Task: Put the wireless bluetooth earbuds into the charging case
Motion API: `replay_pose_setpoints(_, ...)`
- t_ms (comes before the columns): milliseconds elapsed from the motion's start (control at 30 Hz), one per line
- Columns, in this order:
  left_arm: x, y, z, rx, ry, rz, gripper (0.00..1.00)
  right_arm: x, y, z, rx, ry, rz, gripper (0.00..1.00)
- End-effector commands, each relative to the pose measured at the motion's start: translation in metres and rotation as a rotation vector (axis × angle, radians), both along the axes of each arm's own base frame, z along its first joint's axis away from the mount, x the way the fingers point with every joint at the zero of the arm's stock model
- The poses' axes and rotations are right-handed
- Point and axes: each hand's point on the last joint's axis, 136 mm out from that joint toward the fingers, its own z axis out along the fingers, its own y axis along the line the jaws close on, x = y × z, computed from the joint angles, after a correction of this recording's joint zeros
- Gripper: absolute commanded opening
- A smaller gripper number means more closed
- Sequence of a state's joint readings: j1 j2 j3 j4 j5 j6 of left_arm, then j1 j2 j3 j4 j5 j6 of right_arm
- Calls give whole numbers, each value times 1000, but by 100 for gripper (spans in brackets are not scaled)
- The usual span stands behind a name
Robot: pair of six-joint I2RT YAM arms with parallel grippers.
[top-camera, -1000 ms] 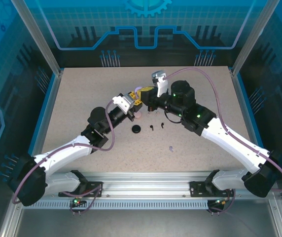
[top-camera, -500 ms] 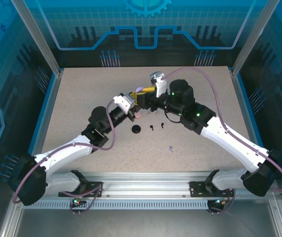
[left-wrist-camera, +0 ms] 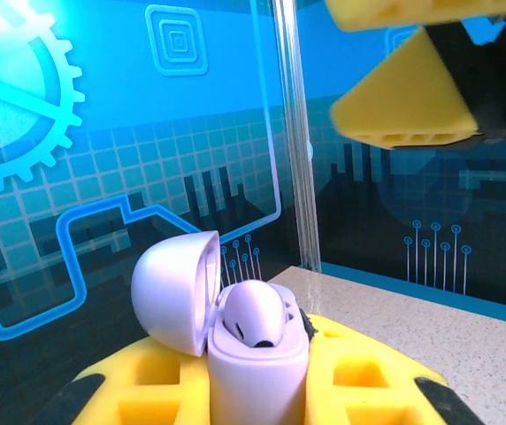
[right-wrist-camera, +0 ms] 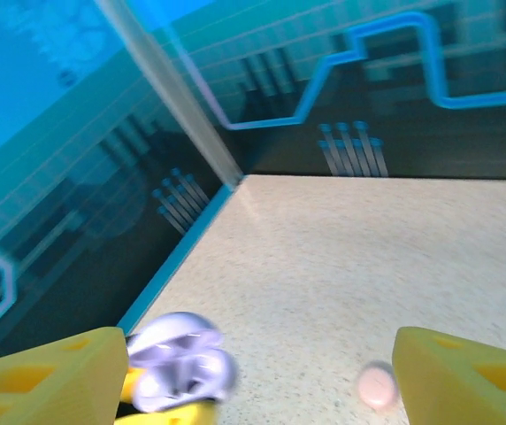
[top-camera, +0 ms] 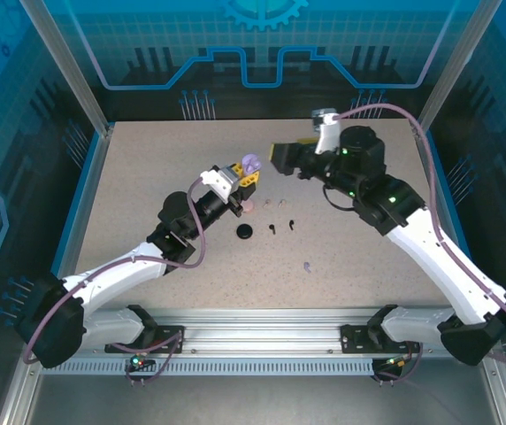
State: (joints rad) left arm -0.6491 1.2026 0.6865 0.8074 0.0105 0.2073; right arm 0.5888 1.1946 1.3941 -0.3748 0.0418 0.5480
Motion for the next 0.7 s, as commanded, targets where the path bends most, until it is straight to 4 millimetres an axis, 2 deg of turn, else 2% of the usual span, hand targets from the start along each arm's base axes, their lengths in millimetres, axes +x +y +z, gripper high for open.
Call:
replay_pose_setpoints(0,-7,7,13,-56,-27,11,0,-3,-38,-71,-79,239,-132,80)
replay_pose_setpoints(167,-11,10,15,-63,-31,10,0,-21,-55,-177,-245,506,-156,77)
replay_pose_setpoints(300,-14,12,17,-64,-29,12,0,-45,-68,-250,-366,681,-173,72)
replay_pose_setpoints(367,-16,14,18,-66,-30,13,0,-56,-72,-275,-411,746,-181,70)
replay_pose_setpoints(467,-16,15,18,-64,-28,15,0,-72,-74,-300,-475,817,-185,67)
replay_pose_setpoints(667,-17,16,19,-67,-28,14,0,-90,-61,-332,-571,887,-172,63)
